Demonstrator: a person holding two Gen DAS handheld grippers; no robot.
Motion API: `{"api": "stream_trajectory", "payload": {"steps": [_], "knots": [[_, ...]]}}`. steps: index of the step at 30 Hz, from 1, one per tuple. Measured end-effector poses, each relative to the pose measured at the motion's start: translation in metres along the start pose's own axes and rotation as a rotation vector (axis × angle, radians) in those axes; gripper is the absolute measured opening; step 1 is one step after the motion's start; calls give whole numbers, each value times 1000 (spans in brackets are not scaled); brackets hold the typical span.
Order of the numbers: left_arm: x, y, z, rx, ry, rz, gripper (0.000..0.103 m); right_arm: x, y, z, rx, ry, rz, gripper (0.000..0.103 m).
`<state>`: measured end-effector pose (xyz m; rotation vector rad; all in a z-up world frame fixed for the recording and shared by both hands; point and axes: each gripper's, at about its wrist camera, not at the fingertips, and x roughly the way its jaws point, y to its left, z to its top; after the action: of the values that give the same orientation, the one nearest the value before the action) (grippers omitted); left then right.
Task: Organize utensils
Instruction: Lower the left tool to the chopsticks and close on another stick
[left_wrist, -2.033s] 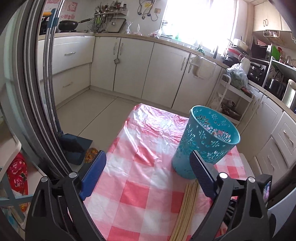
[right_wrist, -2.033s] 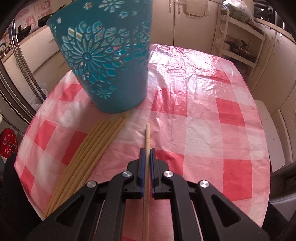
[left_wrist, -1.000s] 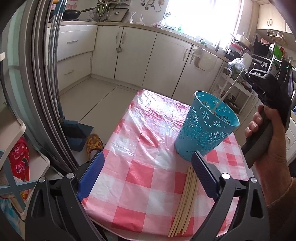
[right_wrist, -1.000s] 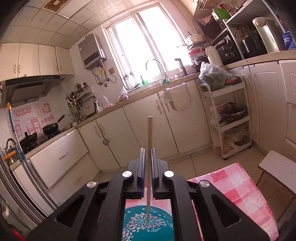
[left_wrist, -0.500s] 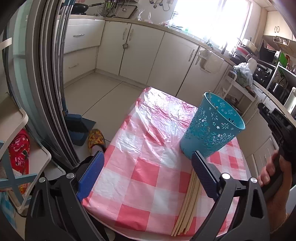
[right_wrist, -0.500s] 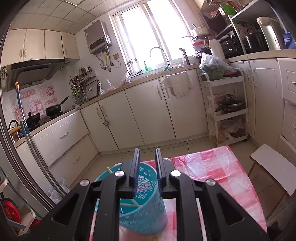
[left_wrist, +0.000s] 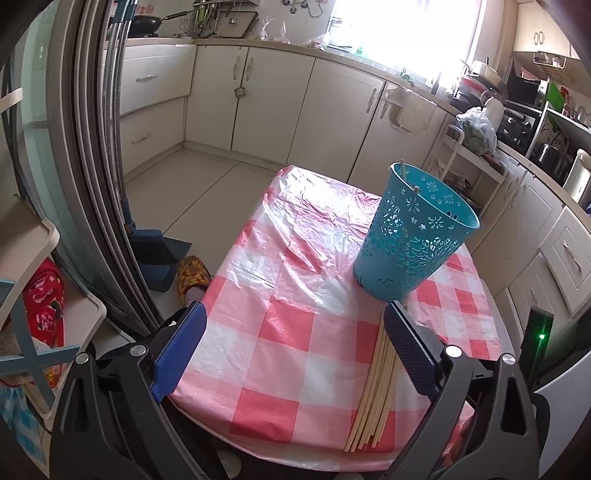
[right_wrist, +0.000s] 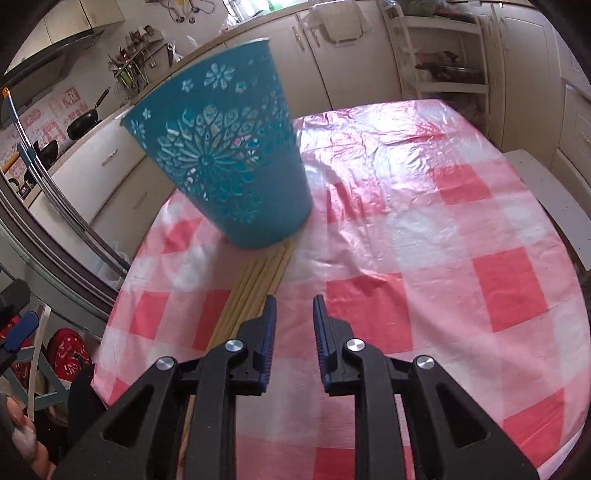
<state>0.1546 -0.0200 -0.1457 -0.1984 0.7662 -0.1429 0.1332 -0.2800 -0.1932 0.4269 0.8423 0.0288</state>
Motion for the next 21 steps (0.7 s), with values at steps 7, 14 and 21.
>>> {"api": "stream_trajectory", "payload": {"steps": [7, 14, 21], "knots": [[3, 6, -3, -16, 20, 1, 94, 19, 15, -7, -48, 32, -59, 21], [8, 7, -5, -8, 34, 0, 94, 29, 26, -9, -106, 46, -93, 21], [35, -12, -14, 98, 130, -8, 95, 33, 25, -6, -248, 85, -114, 14]]}}
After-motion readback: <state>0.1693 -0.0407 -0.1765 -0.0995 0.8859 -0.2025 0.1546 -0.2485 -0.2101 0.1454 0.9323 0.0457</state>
